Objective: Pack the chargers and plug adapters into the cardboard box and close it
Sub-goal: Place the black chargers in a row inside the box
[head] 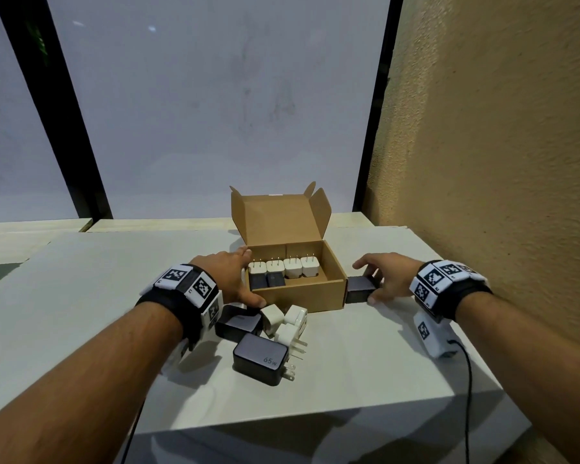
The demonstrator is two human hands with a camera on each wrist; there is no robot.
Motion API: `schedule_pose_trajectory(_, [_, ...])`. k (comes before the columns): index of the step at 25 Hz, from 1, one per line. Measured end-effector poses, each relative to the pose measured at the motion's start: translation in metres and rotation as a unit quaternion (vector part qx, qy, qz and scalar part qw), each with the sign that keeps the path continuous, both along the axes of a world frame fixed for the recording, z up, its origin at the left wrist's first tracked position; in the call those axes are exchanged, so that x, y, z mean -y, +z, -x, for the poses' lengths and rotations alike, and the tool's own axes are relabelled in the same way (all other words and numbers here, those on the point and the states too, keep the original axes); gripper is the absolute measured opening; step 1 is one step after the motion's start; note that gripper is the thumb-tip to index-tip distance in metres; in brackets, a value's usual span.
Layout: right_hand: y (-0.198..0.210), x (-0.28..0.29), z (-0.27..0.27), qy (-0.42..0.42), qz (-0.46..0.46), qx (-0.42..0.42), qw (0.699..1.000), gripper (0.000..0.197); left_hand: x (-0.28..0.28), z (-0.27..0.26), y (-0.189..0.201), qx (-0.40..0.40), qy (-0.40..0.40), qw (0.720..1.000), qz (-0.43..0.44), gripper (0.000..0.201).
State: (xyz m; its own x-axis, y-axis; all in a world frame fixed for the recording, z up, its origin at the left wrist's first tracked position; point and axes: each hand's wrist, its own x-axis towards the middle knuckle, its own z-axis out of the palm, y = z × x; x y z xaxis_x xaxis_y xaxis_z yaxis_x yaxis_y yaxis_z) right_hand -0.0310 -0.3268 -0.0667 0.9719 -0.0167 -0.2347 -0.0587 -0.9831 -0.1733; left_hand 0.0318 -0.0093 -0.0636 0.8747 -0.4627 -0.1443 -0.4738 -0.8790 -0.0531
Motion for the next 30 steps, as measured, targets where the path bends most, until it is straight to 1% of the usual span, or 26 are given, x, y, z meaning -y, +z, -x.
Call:
schedule_pose_trajectory(3, [0.007,0.005,0.006,-0.018,-0.052,0.054,0.997,0.065,-0.001,0.002,0.001,-0.005,0.004,1.0,-0.005,0.111])
schedule_pose_trajectory(6, [0.026,0.008,0.009,-0.03,-0.111,0.123,0.986,0.055,0.0,0.002,0.003,-0.01,0.005,1.0,-0.011,0.11])
schedule_pose_trajectory(10, [0.054,-0.005,0.01,-0.031,-0.242,0.212,0.946,0.038,0.0,0.004,0.003,-0.013,0.006,1.0,0.005,0.109])
schedule_pose_trajectory(12, [0.065,-0.022,0.01,-0.009,-0.296,0.237,0.925,0.03,0.0,0.004,0.003,-0.013,0.011,1.0,0.012,0.111])
schedule_pose_trajectory(13, [0.068,-0.031,0.008,0.002,-0.312,0.239,0.92,0.028,0.0,0.005,0.004,-0.016,0.014,1.0,0.015,0.112])
schedule_pose_trajectory(14, [0.069,-0.04,0.005,0.013,-0.316,0.237,0.919,0.028,-0.001,0.005,0.003,-0.018,0.016,1.0,0.018,0.112])
schedule_pose_trajectory(16, [0.064,-0.056,-0.005,0.024,-0.291,0.23,0.928,0.031,-0.002,0.006,0.003,-0.021,0.018,0.999,0.022,0.113])
schedule_pose_trajectory(18, [0.054,-0.068,-0.015,0.023,-0.237,0.219,0.946,0.033,-0.002,0.006,0.004,-0.02,0.019,0.999,0.023,0.115])
schedule_pose_trajectory(21, [0.041,-0.085,-0.026,0.029,-0.167,0.179,0.969,0.04,-0.002,0.006,0.005,-0.019,0.014,1.0,0.017,0.114])
schedule_pose_trajectory(23, [0.033,-0.092,-0.03,0.024,-0.162,0.136,0.977,0.05,-0.002,0.005,0.005,-0.018,0.009,1.0,0.014,0.113])
schedule_pose_trajectory(25, [0.026,-0.097,-0.033,0.009,-0.182,0.098,0.978,0.061,-0.003,0.005,0.004,-0.018,0.008,1.0,0.017,0.114])
schedule_pose_trajectory(26, [0.023,-0.098,-0.033,0.004,-0.189,0.088,0.978,0.063,-0.003,0.005,0.003,-0.019,0.008,1.0,0.019,0.114])
schedule_pose_trajectory(28, [0.017,-0.1,-0.034,-0.002,-0.19,0.084,0.978,0.059,-0.003,0.006,0.003,-0.018,0.009,1.0,0.024,0.113])
schedule_pose_trajectory(30, [0.013,-0.102,-0.033,0.0,-0.181,0.09,0.979,0.049,-0.003,0.008,0.004,-0.012,0.007,1.0,0.023,0.113])
